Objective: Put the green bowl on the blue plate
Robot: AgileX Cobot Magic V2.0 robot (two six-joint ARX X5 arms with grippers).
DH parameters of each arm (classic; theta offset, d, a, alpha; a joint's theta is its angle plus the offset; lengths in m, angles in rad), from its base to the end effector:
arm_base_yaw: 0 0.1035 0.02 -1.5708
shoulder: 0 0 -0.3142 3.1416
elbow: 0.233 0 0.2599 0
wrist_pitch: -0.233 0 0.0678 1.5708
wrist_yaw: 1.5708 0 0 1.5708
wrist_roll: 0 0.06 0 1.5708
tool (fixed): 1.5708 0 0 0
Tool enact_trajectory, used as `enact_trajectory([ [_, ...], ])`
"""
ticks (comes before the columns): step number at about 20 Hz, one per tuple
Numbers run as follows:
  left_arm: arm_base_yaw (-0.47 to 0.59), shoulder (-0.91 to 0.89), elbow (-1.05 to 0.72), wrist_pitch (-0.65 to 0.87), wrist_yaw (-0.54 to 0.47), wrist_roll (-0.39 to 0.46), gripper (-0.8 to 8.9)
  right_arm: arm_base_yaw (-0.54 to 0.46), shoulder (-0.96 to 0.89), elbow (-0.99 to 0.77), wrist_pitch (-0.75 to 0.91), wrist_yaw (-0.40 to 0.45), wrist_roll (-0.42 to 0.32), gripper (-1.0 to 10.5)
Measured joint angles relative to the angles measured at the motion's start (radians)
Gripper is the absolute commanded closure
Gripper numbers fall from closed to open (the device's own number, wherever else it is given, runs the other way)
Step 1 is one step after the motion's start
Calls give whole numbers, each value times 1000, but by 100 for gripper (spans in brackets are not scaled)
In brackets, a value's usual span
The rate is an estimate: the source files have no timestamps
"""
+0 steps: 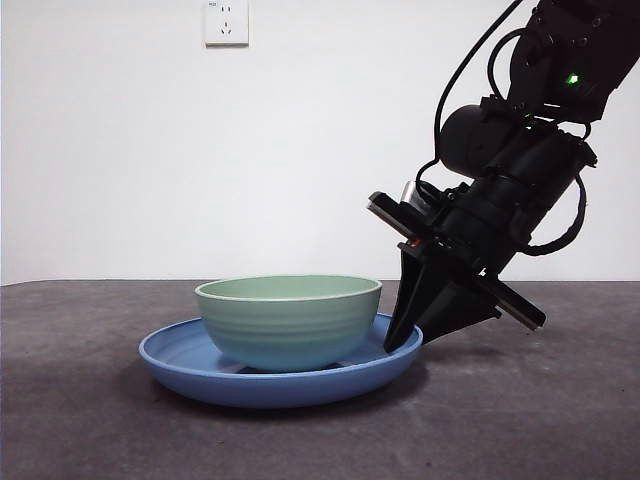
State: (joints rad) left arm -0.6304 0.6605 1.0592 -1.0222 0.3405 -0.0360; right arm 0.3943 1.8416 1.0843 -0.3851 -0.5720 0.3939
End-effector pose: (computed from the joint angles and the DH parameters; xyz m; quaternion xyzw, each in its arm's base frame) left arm 0.0549 -0.0649 0.3771 0.0291 0.3114 -0.4386 0.8425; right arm 0.3367 0.1753 0.1686 0.1928 0.6046 0.2779 0.7212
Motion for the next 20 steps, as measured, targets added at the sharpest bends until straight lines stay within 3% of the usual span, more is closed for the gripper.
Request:
enact_trajectory([
  [4,0,0,0,-27,0,0,187,-2,-6,8,3,-5,6,555],
  [10,0,0,0,-48,0,0,188,-36,-105,10,-75,184,-6,497],
  [15,0,0,0,-61,0,0,188,-33,-327,10,-333,332,-99,271],
  [20,0,0,0,-72,0,0,187,35,-665,10,-549,393,-182,241],
])
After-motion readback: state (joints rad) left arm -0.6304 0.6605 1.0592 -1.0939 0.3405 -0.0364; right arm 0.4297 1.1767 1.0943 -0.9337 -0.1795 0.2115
